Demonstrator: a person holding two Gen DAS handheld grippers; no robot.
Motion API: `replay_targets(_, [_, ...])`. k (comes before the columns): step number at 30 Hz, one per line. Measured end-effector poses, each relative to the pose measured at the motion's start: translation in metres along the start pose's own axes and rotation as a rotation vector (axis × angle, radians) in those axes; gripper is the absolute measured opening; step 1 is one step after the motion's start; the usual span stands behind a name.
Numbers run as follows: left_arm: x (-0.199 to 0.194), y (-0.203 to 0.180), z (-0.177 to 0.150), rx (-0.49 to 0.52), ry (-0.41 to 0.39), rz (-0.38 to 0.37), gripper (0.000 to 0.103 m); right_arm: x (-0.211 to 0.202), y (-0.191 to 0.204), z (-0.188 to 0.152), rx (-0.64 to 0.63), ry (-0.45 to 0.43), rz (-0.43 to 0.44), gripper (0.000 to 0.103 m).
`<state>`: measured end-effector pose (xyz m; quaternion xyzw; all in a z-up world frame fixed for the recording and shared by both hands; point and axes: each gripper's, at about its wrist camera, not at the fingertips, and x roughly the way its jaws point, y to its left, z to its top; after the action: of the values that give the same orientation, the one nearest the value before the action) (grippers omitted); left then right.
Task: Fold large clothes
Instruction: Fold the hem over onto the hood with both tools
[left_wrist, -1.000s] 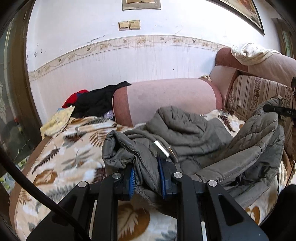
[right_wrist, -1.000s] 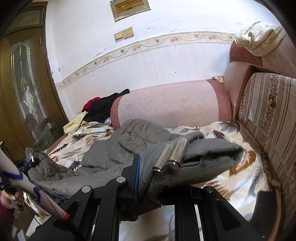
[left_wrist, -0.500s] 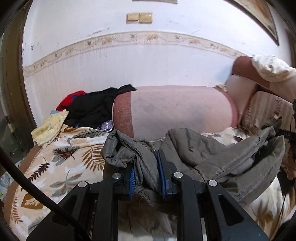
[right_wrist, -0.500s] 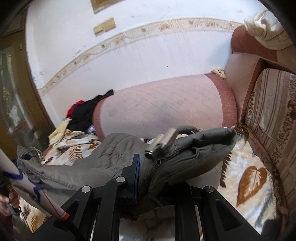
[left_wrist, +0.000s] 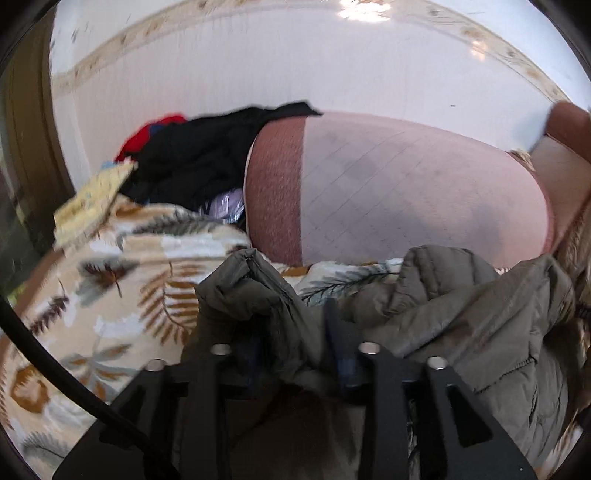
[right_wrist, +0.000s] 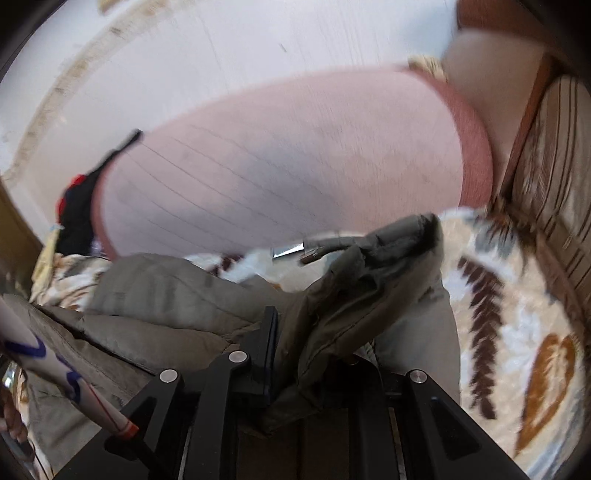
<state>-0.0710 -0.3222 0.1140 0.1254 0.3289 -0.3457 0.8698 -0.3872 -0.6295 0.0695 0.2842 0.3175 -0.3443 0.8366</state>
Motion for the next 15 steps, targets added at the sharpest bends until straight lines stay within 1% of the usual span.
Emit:
replay_targets(1, [0.005, 0.003, 0.001, -0.011, 0.005, -0.008, 0.046, 0.012, -0.002, 0.000, 0.019, 0.020, -0.007, 0.016])
replay_targets(2, [0.007, 0.006, 0.002, -0.020, 0.006, -0.016, 0.049, 0.024, -0.005, -0.001, 0.034, 0.035, -0.012, 0.016])
replay_targets(4, [0.008, 0.014, 0.005, -0.052, 0.002, -0.053, 0.057, 0.036, -0.007, -0.002, 0.051, 0.061, -0.013, 0.017])
replay_targets(6, [-0.002, 0.026, 0.008, -0.092, -0.021, -0.086, 0.063, 0.042, -0.011, 0.001, 0.087, 0.089, -0.004, 0.017])
replay_targets(7, [-0.007, 0.031, 0.009, -0.108, -0.038, -0.083, 0.066, 0.043, -0.013, 0.002, 0.102, 0.102, 0.007, 0.018])
replay_targets(8, [-0.011, 0.036, 0.011, -0.122, -0.051, -0.068, 0.066, 0.043, -0.016, 0.005, 0.121, 0.116, 0.024, 0.019])
replay_targets(10, [-0.022, 0.047, 0.013, -0.147, -0.071, -0.052, 0.066, 0.036, -0.024, 0.010, 0.175, 0.137, 0.075, 0.024])
replay_targets(11, [-0.027, 0.050, 0.014, -0.149, -0.075, -0.038, 0.066, 0.033, -0.029, 0.013, 0.196, 0.146, 0.095, 0.027])
replay_targets(13, [-0.036, 0.055, 0.015, -0.148, -0.089, -0.036, 0.066, 0.022, -0.040, 0.016, 0.253, 0.153, 0.129, 0.033])
replay_targets(14, [-0.041, 0.055, 0.015, -0.146, -0.094, -0.035, 0.066, 0.012, -0.046, 0.018, 0.286, 0.143, 0.155, 0.039])
replay_targets(15, [-0.048, 0.054, 0.014, -0.141, -0.100, -0.041, 0.066, 0.003, -0.050, 0.020, 0.304, 0.134, 0.171, 0.047])
